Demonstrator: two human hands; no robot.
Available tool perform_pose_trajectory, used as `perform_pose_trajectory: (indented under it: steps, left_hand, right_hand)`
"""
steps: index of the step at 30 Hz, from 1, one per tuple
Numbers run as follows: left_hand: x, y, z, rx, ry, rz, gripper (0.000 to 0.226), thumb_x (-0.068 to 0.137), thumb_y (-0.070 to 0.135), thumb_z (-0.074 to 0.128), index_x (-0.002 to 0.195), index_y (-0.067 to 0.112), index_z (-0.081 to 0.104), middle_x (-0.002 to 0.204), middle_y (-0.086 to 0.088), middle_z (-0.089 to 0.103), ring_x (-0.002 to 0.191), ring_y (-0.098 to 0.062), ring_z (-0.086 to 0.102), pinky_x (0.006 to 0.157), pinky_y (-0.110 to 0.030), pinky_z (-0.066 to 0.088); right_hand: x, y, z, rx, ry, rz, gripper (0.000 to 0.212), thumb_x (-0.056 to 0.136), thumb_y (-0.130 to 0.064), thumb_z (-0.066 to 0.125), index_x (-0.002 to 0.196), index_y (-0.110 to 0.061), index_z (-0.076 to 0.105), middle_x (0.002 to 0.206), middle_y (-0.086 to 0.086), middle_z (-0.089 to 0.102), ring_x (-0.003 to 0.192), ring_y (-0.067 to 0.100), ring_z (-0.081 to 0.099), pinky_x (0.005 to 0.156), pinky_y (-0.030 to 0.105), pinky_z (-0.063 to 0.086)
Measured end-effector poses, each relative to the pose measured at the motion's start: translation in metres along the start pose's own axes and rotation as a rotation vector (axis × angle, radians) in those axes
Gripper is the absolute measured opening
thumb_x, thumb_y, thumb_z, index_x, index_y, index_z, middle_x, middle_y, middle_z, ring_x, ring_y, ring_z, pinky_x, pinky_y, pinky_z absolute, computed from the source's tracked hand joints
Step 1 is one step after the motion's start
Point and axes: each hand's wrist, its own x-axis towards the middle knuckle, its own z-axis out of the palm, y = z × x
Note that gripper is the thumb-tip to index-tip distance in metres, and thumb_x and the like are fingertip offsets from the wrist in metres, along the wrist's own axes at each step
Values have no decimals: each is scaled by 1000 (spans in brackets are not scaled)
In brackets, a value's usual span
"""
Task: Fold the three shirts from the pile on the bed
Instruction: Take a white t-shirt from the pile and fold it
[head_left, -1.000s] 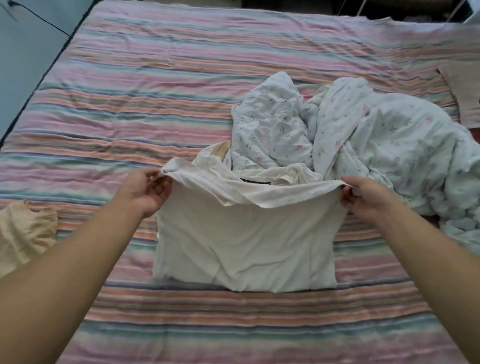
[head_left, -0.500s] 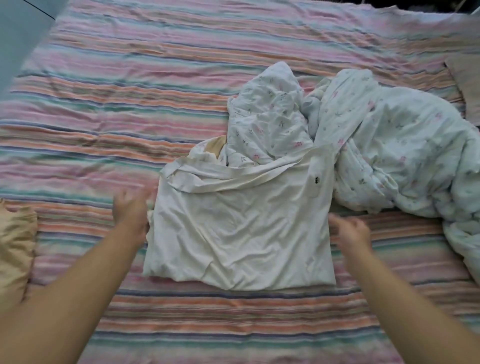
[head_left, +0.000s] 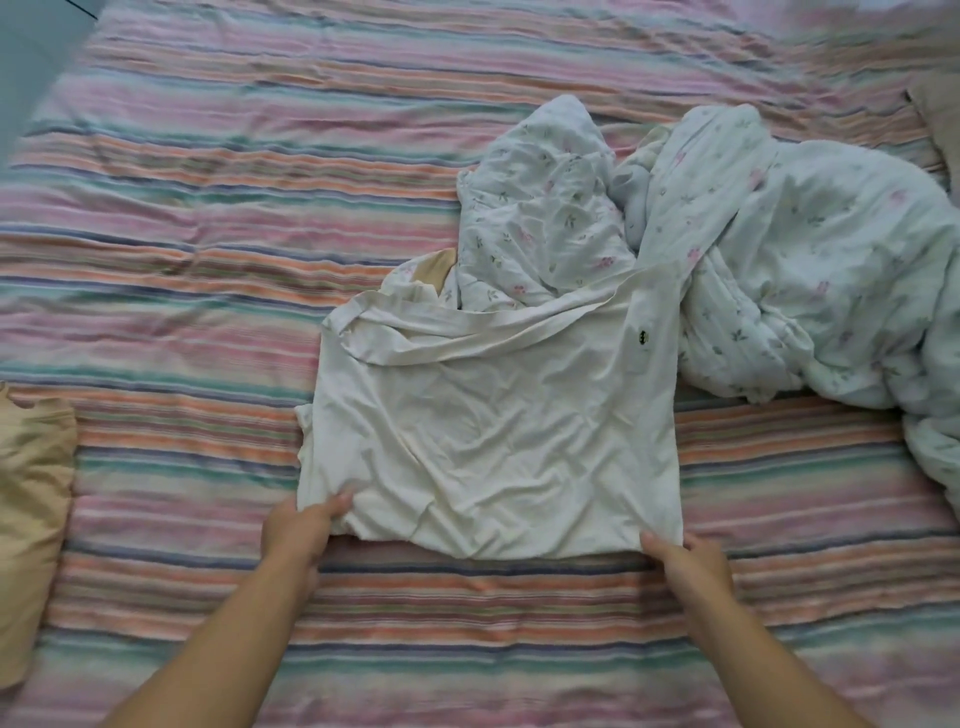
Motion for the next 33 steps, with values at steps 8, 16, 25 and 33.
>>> perform_pose_trajectory:
  steps: [8,16,25,33]
  left_hand:
    - [-39,-54,-63,-135,-2,-75,33,81,-3,71,113,3,64,92,-14,67,75,-27,62,43,-31,59]
    - [-89,-129,-126,-101,74,-261,41,77,-6,75,114,-14,59,98,-24,65,87,-37,61,42,-30,56]
    - [-55,-245,-136,-402,155,-253,95,70,-12,79,139,-29,17,158,-30,16,145,-3,13,100,10,-5]
    - [-100,-199,-144,-142,38,-350,27,78,-6,73,102,-7,61,110,-22,63,95,-38,60,56,-41,58]
  right_hand:
    - [-38,49,-29,214,-32,204,4,91,-3,65,89,-1,62,40,1,64,37,18,62,50,25,46]
    - [-89,129,-68,126,-116,342,22,92,2,64,101,22,60,40,14,62,28,22,60,33,27,49]
    - [-100,176,-68,80,-92,371,50,81,1,78,123,20,58,120,31,64,86,29,58,91,42,49]
    - [-98,180,-56,179,-25,351,7,92,-8,66,93,-2,69,87,17,68,70,30,62,60,31,49]
